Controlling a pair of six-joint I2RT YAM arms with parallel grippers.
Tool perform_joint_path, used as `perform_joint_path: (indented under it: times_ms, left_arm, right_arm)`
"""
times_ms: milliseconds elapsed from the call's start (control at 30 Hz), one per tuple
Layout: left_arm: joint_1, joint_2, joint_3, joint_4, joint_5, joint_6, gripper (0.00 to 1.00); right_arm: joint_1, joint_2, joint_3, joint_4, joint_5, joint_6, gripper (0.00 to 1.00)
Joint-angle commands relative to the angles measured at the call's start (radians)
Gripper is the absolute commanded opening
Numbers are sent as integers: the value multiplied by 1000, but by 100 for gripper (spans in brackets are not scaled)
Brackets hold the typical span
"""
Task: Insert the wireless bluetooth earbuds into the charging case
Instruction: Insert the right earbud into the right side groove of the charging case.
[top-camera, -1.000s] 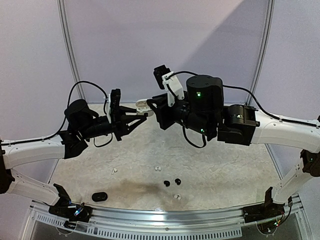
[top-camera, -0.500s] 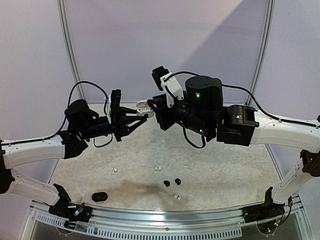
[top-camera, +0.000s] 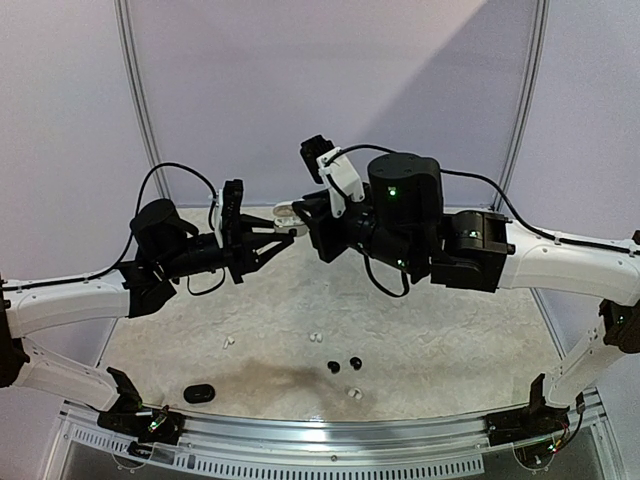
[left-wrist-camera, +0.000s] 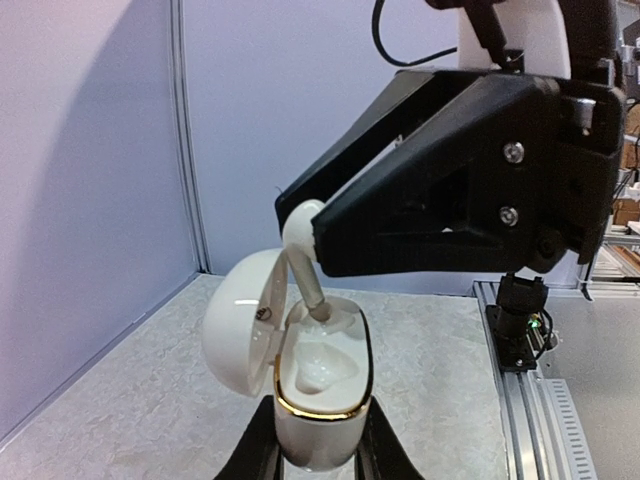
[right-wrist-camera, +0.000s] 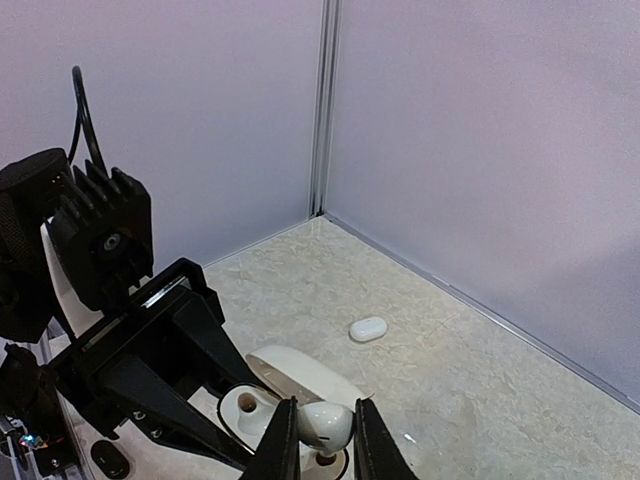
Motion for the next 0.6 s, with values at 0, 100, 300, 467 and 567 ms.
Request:
perform_joint_path:
  times_ms: [0, 100, 300, 467, 567]
  left_arm:
    - [-17, -6, 8, 60, -20, 0, 0]
    - [-17, -6, 8, 64, -22, -1, 0]
    - [-17, -6, 5, 72, -23, 1, 0]
    - [-17, -5, 5, 82, -26, -1, 0]
    - [-17, -4, 4, 87, -29, -2, 0]
  right_arm:
    - [4, 41, 5, -94, -9, 0, 0]
    - [4, 40, 2, -98, -5, -2, 0]
    - [4, 42, 3, -105, 3, -12, 1]
    - [5, 49, 16, -117, -18, -30, 3]
    - [11, 64, 34, -146, -12, -63, 4]
